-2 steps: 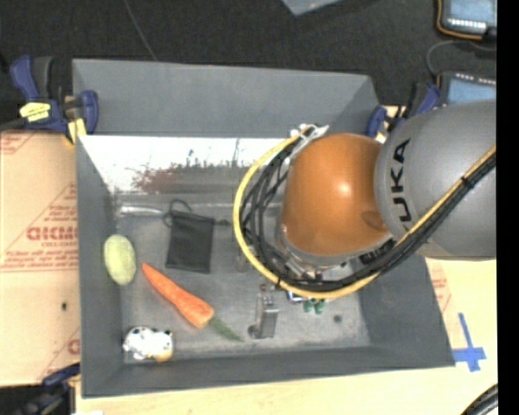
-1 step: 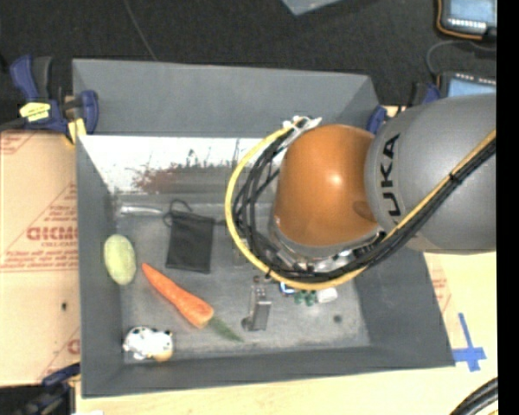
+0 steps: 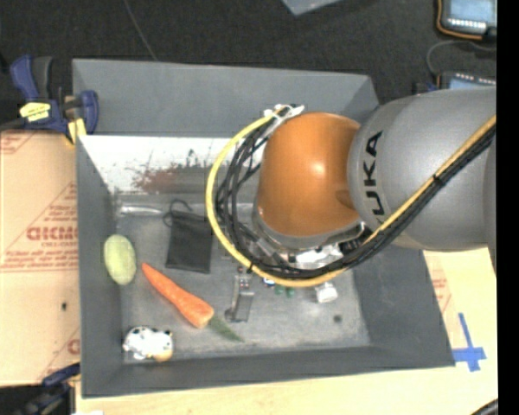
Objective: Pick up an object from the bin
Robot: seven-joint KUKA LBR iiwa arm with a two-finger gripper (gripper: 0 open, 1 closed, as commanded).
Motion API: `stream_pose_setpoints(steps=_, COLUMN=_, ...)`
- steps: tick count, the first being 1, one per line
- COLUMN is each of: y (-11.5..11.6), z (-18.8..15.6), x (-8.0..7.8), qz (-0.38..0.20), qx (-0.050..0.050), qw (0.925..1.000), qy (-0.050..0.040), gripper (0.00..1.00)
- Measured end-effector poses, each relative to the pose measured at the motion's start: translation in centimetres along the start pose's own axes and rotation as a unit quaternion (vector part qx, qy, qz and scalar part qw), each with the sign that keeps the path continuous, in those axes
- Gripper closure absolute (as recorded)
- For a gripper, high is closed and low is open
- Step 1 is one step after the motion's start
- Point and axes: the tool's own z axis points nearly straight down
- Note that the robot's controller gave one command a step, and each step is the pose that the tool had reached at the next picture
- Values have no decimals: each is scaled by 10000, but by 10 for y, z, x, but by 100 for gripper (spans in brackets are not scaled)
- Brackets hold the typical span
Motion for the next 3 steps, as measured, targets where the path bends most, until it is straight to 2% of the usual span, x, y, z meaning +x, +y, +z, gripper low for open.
stream_pose_setpoints(steps=1, y=8, z=-2, x=-6, qz=227, qx=-4, qw=9997, qy=8, gripper=0)
stream_pose_setpoints(steps=2, y=50, z=32, x=0, qz=-115, qx=3, qw=9999, qy=-25, gripper=0)
stream_pose_setpoints(steps=3, y=77, z=25, x=-30, qz=-971, qx=-10, qw=9953, qy=34, gripper=0)
